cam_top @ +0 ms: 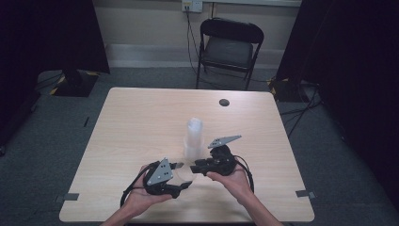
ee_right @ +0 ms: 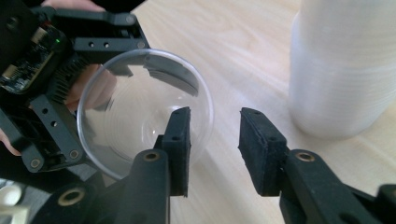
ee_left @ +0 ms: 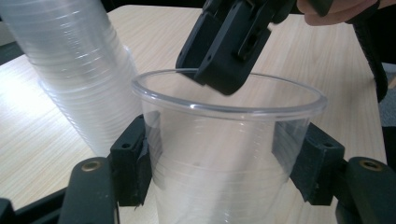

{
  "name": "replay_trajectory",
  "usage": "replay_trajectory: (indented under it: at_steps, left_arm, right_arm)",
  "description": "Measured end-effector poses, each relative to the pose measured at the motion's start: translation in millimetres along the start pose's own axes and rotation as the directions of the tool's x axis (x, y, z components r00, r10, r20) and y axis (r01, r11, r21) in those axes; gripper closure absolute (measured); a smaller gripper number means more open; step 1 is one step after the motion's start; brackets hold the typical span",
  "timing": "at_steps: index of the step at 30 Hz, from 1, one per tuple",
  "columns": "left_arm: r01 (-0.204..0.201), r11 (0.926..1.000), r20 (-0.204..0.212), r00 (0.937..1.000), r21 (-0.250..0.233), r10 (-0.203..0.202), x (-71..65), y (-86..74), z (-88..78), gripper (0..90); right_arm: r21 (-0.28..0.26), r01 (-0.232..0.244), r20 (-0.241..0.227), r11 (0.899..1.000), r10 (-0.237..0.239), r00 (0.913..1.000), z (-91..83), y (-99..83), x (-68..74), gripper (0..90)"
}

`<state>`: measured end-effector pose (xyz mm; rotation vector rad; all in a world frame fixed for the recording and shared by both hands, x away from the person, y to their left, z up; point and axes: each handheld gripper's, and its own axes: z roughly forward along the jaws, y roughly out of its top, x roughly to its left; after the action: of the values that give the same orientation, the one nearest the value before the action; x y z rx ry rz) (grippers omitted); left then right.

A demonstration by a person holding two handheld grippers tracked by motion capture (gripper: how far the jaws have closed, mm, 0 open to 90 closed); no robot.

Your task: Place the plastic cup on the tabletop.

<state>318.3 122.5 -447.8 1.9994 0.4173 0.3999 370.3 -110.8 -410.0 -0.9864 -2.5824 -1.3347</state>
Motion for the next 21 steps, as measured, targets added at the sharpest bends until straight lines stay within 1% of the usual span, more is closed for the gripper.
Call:
replay_trajectory:
  at_steps: [1, 2, 4, 6, 7, 8, 10, 11, 13, 15, 16, 18, 19, 20, 21]
  left_arm:
    - [0.002, 1.0, -0.001, 1.0, -0.002, -0.002, 1.2, 0.1, -0.8, 33.0]
    - [0.025, 0.9996, 0.0, 0.9997, -0.013, -0.025, 1.3, 0.0, -0.8, 33.1]
    - [0.04, 0.9991, 0.0, 0.9992, -0.017, -0.04, 3.1, -0.1, -1.5, 33.0]
    - [0.044, 0.9989, 0.002, 0.999, -0.014, -0.044, 4.3, -0.4, -2.2, 33.1]
    - [0.055, 0.9983, 0.003, 0.9985, -0.02, -0.055, 4.8, -0.7, -2.3, 33.1]
    - [0.068, 0.9975, 0.009, 0.9976, -0.018, -0.068, 6.2, -1.2, -3.0, 33.1]
    - [0.084, 0.9962, 0.014, 0.9964, -0.024, -0.083, 8.5, -1.6, -3.9, 33.1]
    - [0.103, 0.9943, 0.014, 0.9946, -0.029, -0.102, 9.5, -1.9, -4.0, 33.1]
    - [0.123, 0.9919, 0.007, 0.9924, -0.033, -0.123, 12.9, -3.1, -5.1, 33.2]
    - [0.144, 0.9889, 0.008, 0.9896, -0.037, -0.144, 16.6, -4.3, -6.2, 33.3]
    - [0.149, 0.9881, -0.002, 0.9888, -0.037, -0.149, 18.7, -4.8, -7.4, 33.3]
    - [0.167, 0.9849, -0.008, 0.9859, -0.045, -0.167, 21.3, -5.2, -8.9, 33.3]
    - [0.167, 0.9849, -0.008, 0.9859, -0.045, -0.167, 21.3, -5.2, -8.9, 33.6]
    - [0.178, 0.9828, -0.015, 0.9838, -0.05, -0.179, 22.9, -5.2, -10.5, 33.6]
    - [0.195, 0.9791, -0.023, 0.9803, -0.059, -0.196, 24.6, -5.3, -13.0, 33.7]
  right_arm:
    - [-0.009, 0.003, 0.002, 1.0, -0.003, 1.0, -1.3, 0.0, 0.2, 64.2]
    - [-0.019, 0.006, 0.003, 1.0, -0.005, 1.0, -3.2, 0.0, 0.2, 64.2]
    - [-0.036, 0.006, 0.002, 0.999, -0.006, 1.0, -6.0, -0.4, 0.1, 63.5]
    - [-0.044, 0.006, 0.003, 0.999, -0.006, 1.0, -7.0, -0.7, -0.3, 63.4]
    - [-0.059, 0.006, 0.008, 0.998, -0.006, 1.0, -8.9, -1.4, -0.6, 62.7]
    - [-0.086, 0.008, 0.024, 0.996, -0.006, 0.9997, -11.4, -2.5, -0.4, 62.2]
    - [-0.116, 0.016, 0.038, 0.993, -0.011, 0.9992, -13.7, -3.6, -0.2, 62.1]
    - [-0.126, 0.016, 0.039, 0.992, -0.011, 0.9992, -15.1, -4.1, -0.6, 61.8]
    - [-0.145, 0.016, 0.042, 0.989, -0.01, 0.9991, -17.6, -5.2, -1.1, 61.6]
    - [-0.151, 0.016, 0.042, 0.988, -0.01, 0.9991, -20.0, -6.2, -2.4, 61.4]
    - [-0.155, 0.016, 0.047, 0.988, -0.009, 0.9988, -21.1, -6.9, -3.0, 61.4]
    - [-0.161, 0.017, 0.055, 0.987, -0.009, 0.9984, -23.1, -8.5, -4.6, 61.3]
    - [-0.161, 0.017, 0.055, 0.987, -0.009, 0.9984, -23.1, -8.5, -4.6, 61.3]
    - [-0.164, 0.012, 0.062, 0.986, -0.001, 0.9981, -24.3, -9.4, -5.2, 61.1]
    - [-0.184, 0.002, 0.082, 0.983, 0.013, 0.9965, -27.3, -12.6, -7.6, 61.2]
